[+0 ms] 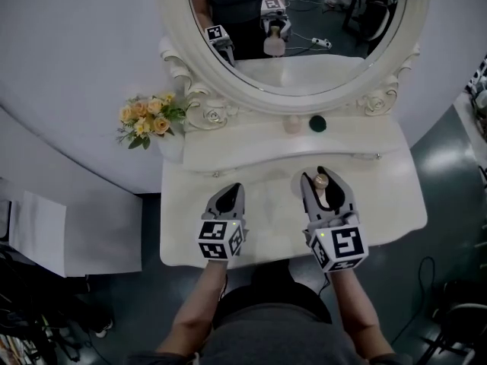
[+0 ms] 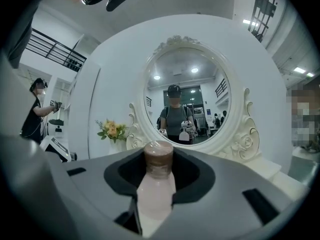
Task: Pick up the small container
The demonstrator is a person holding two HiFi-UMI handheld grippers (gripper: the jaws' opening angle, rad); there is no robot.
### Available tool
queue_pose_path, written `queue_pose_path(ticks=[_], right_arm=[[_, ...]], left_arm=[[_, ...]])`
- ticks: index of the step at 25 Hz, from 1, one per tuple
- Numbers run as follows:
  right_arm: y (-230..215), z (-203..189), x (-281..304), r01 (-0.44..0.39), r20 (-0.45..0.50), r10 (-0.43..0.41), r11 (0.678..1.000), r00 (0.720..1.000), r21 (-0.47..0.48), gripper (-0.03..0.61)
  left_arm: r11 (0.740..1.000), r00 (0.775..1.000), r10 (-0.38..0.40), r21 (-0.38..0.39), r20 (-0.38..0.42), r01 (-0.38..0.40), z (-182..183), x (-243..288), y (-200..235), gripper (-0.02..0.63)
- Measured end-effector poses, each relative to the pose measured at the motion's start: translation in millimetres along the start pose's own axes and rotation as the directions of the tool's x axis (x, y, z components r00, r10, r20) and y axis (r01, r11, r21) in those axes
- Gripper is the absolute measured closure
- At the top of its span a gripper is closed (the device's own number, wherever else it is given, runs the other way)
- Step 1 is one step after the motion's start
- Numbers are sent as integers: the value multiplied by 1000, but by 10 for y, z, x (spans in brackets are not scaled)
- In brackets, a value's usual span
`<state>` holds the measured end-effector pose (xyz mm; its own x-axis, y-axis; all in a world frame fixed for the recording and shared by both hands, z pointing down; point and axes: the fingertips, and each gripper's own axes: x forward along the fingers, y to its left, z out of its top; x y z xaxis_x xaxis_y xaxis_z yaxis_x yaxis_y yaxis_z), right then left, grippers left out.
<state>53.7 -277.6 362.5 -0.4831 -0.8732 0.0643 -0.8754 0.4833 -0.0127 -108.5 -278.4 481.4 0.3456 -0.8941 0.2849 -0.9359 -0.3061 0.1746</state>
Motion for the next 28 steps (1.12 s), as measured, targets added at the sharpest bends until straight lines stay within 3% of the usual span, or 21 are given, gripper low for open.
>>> queue_pose_path(ticks=[28], right_arm=[[368, 406, 262, -178, 91, 176, 984, 980, 9, 437]], left_arm=[[988, 988, 150, -29, 23, -150, 31, -205, 374, 607]])
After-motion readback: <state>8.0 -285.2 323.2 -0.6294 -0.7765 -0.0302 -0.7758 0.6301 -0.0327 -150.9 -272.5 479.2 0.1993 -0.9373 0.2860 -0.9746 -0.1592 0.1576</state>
